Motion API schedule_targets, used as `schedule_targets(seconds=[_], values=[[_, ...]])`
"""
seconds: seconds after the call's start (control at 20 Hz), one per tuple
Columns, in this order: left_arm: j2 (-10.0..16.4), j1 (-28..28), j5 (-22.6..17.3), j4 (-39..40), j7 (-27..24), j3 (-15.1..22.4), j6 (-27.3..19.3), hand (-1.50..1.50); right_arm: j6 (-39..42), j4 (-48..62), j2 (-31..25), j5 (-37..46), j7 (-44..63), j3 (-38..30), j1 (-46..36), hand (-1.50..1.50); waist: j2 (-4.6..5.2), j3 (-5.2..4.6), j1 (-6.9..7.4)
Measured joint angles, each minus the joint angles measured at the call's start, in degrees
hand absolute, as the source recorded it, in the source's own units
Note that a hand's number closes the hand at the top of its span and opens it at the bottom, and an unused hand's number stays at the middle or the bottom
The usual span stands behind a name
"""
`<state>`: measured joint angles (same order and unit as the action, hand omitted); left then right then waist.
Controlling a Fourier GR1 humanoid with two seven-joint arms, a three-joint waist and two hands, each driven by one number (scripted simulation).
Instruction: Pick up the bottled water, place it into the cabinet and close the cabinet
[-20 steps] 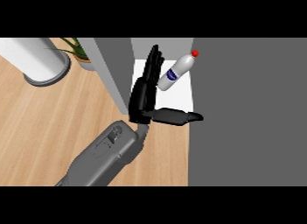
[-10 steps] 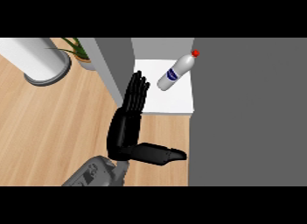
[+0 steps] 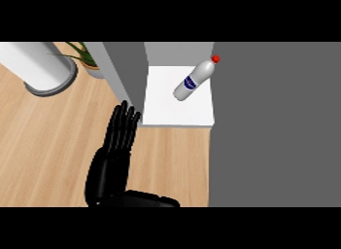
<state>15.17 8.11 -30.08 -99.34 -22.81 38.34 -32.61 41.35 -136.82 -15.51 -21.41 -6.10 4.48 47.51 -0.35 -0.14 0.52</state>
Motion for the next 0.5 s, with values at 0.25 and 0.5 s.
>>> schedule_targets(seconds=[0.25,0.5], values=[[3.5,-6.0,-0.5,-4.3,-1.7,-0.7,1.6,-1.50,0.1,-0.4,0.1,1.3,2.2,6.6,-0.7,1.50,-0.08,-0.07,-0.03],[6.6,-11.1,-1.1,-8.3,-3.2,-1.7,3.0,-1.50,-2.1,-1.0,1.5,4.3,5.3,14.4,-2.8,1.50,-0.28,-0.17,-0.09]])
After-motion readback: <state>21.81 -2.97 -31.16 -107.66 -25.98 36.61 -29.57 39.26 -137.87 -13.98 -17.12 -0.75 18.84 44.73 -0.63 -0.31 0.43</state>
